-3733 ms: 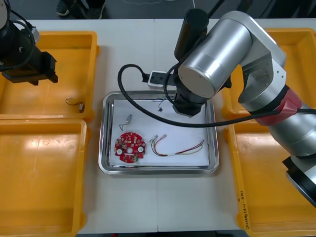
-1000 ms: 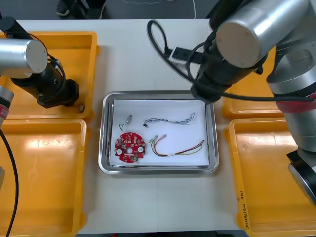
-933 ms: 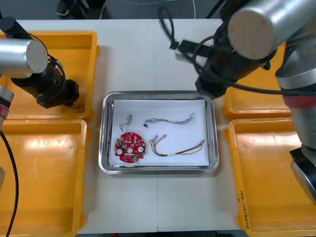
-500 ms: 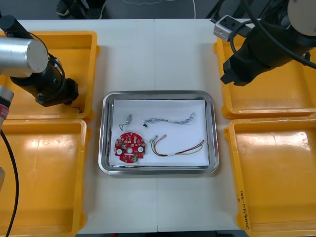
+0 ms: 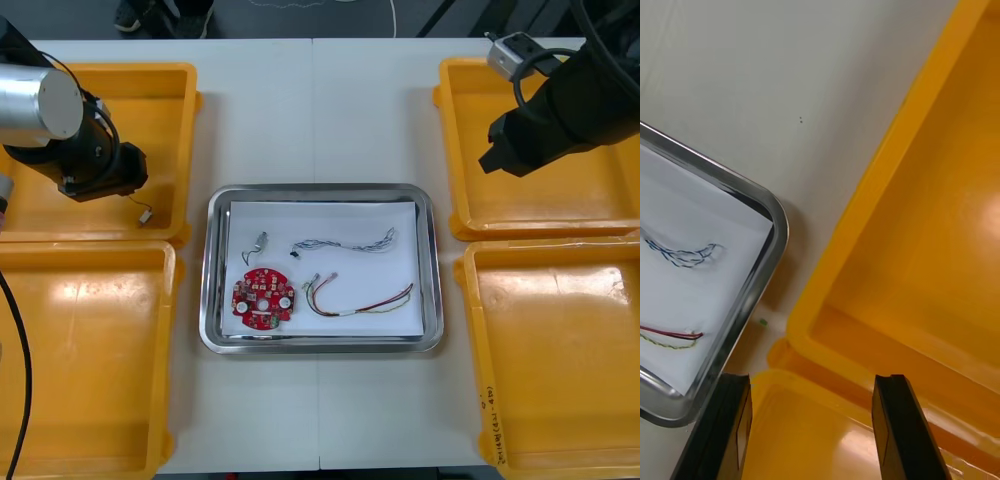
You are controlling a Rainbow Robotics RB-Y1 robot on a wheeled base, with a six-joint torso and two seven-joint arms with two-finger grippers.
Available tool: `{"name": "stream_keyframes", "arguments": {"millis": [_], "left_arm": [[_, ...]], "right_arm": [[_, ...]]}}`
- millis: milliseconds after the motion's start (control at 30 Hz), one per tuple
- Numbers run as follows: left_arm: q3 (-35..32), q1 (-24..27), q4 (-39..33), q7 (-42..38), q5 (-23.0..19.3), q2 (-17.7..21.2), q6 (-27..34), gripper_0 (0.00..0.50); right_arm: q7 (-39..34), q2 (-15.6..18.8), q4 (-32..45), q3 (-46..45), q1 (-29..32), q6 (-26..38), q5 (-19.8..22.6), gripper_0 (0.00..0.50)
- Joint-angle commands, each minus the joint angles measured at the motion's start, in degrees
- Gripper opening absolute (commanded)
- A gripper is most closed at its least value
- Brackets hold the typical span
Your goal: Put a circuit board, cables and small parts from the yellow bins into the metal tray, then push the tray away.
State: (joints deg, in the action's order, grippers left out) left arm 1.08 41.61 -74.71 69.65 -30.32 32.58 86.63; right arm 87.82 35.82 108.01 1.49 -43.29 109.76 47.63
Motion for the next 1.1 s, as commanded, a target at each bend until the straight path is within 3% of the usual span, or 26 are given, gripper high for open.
{"name": "stream_keyframes", "arguments": {"millis": [33,333,533,567,600,633,700,800,900,1100], "left_arm": [[-2.75,-0.38,-1.93,5.14,1.58,3.54,-1.55,0.000],[-4.07,-0.30,0.53,6.72,3.86,3.80,-4.02,0.000],[-4.51,-0.38,0.53,6.99,3.69,3.71,-4.02,0.005],[-4.42,-0.38,0.53,6.99,3.69,3.71,-3.93,0.026],[-4.51,-0.38,0.53,6.99,3.60,3.71,-4.02,0.114],[-4.42,-0.30,0.53,7.08,3.51,3.71,-3.93,0.163],[-4.51,-0.38,0.53,7.16,3.25,3.80,-3.93,0.336],[-4.42,-0.38,0.53,7.25,2.90,3.80,-3.84,0.463],[-4.42,-0.30,0.09,7.52,2.37,3.71,-3.58,0.500],[-4.42,-0.38,-3.78,8.04,1.23,3.71,0.73,0.500]], "right_arm": [[-2.57,6.02,3.69,-1.84,2.77,0.24,2.55,0.465],[-4.50,12.79,6.16,-6.41,10.33,0.24,10.29,0.466],[-13.11,15.86,10.64,-6.59,15.34,0.24,13.27,0.467],[-14.70,16.13,11.87,-6.68,16.22,0.24,13.36,0.465],[-16.54,16.21,13.10,-6.68,17.27,0.24,13.27,0.468],[-17.33,16.30,13.54,-6.76,17.80,0.24,13.36,0.466],[-20.15,16.30,15.65,-7.03,20.17,0.24,13.45,0.467],[-22.87,16.39,17.93,-7.03,22.98,0.24,13.01,0.467],[-25.07,16.39,20.04,-7.03,25.62,0.24,12.13,0.467],[-29.37,16.39,22.33,-7.12,29.58,0.24,10.99,0.466]]}}
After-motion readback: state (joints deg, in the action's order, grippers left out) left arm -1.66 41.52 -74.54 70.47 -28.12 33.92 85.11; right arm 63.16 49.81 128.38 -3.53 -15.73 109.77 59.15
